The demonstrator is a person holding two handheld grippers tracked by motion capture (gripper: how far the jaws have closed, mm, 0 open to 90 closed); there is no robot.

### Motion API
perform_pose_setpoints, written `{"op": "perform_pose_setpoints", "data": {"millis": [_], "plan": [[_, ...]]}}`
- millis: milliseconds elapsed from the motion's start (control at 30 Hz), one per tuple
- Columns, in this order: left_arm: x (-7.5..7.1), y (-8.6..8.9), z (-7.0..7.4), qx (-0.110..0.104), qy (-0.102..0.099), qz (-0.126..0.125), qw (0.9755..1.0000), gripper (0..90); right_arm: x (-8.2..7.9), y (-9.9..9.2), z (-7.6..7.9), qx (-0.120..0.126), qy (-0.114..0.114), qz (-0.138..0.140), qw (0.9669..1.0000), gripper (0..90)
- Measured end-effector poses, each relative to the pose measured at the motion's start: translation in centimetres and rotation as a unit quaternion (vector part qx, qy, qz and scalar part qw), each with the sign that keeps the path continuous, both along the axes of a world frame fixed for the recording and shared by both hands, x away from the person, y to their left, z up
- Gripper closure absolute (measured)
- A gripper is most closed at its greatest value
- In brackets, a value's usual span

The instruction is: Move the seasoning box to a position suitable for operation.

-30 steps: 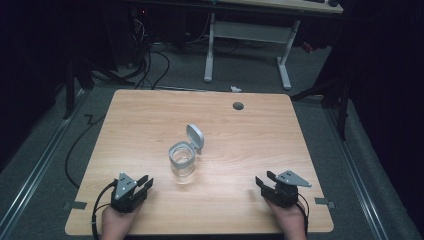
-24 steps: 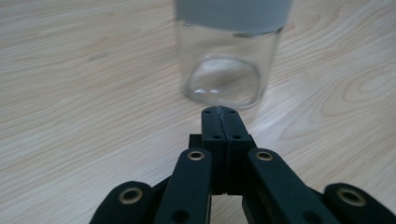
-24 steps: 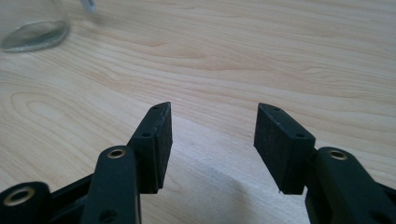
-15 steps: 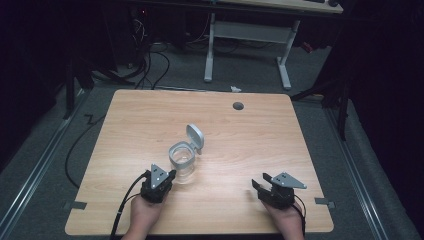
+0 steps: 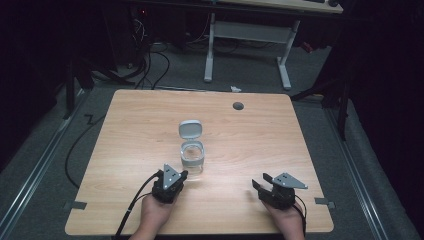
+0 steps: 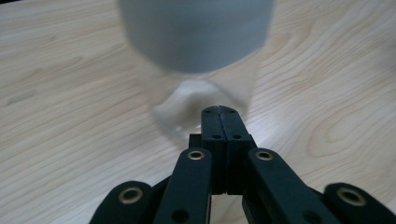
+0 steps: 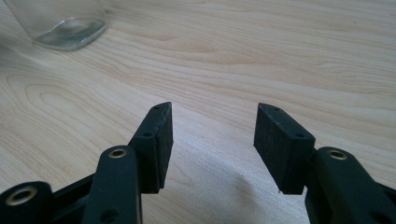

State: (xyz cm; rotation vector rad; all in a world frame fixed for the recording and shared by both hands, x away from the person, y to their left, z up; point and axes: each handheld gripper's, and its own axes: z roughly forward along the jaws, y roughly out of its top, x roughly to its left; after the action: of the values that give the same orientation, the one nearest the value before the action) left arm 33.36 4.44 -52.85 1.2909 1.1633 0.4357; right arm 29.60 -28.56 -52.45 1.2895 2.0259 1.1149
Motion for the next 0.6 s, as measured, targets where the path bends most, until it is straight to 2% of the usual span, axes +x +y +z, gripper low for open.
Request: {"op": "perform_pose_setpoints", "data": {"millis": [100, 233, 367, 600], "plan": [[0.2, 1.1, -0.1, -0.004, 0.007, 0.012, 0.9999, 90.0, 0.1, -0.1, -0.1, 0.003, 0.005, 0.0, 1.0, 47.3], [0.1, 1.2, 0.1, -0.014, 0.009, 0.01, 0.9998, 90.0, 0.0, 0.0, 0.0, 0.005, 0.003, 0.002, 1.0, 47.1], [-0.3, -0.3, 0.3, -0.014, 0.007, -0.008, 0.9998, 90.0, 0.0, 0.2, 0.0, 0.004, 0.001, 0.002, 1.0, 47.2], [0.6, -1.2, 0.2, -0.008, 0.011, -0.008, 0.9999, 90.0, 0.0, 0.2, 0.0, 0.003, 0.001, 0.004, 1.0, 47.2]]}}
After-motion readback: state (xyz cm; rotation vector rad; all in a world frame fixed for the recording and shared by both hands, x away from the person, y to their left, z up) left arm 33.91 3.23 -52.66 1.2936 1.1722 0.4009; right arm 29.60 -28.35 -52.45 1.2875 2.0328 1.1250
